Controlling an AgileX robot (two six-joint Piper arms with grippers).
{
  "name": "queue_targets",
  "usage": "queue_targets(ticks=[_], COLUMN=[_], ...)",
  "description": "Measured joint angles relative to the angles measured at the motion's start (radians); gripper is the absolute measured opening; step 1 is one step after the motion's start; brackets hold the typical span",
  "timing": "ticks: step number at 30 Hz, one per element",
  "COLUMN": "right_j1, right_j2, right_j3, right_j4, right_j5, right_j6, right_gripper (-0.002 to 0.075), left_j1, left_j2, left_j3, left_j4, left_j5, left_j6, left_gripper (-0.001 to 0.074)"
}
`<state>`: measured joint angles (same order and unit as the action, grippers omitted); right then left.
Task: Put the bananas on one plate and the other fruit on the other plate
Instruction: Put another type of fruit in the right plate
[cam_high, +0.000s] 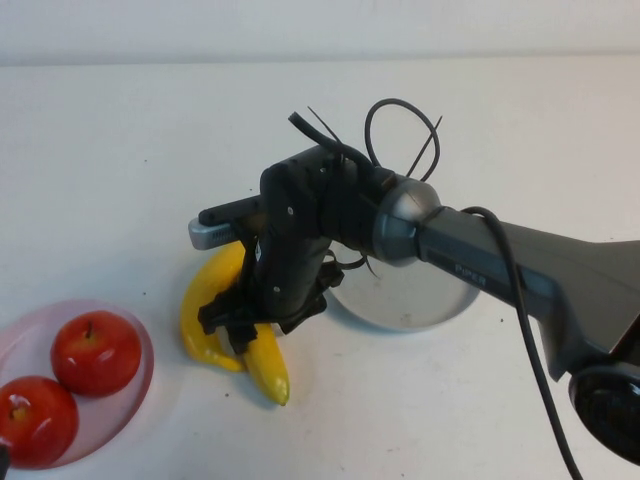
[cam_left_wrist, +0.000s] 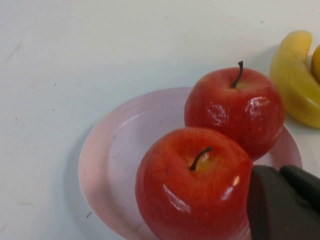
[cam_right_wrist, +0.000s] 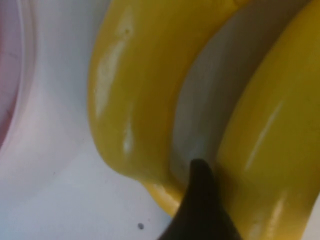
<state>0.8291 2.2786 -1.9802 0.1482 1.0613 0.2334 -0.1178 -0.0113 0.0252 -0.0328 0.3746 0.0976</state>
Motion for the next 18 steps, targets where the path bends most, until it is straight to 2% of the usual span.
queue_targets(ticks=[3,8,13,18], right_j1=[0.000,0.000,0.000,0.000], right_j2=[0.000,0.000,0.000,-0.039], right_j3=[0.000,0.000,0.000,0.000], right_j4=[-0.007,-0.012,-0.012,-0.013], right_j5=[-0.002,-0.005,0.012,0.108], right_j6=[0.000,0.000,0.000,0.000], right_gripper=[0.0433,0.0306,0.0305,0.0305], left_j1=[0.000,0.000,0.000,0.000], left_j2=[0.000,0.000,0.000,0.000], left_j3=[0.000,0.000,0.000,0.000], left_j4=[0.000,0.000,0.000,0.000], left_j5=[0.000,0.000,0.000,0.000], left_j6=[0.000,0.000,0.000,0.000], left_gripper=[0.0002,0.0002,0.0002,0.0002])
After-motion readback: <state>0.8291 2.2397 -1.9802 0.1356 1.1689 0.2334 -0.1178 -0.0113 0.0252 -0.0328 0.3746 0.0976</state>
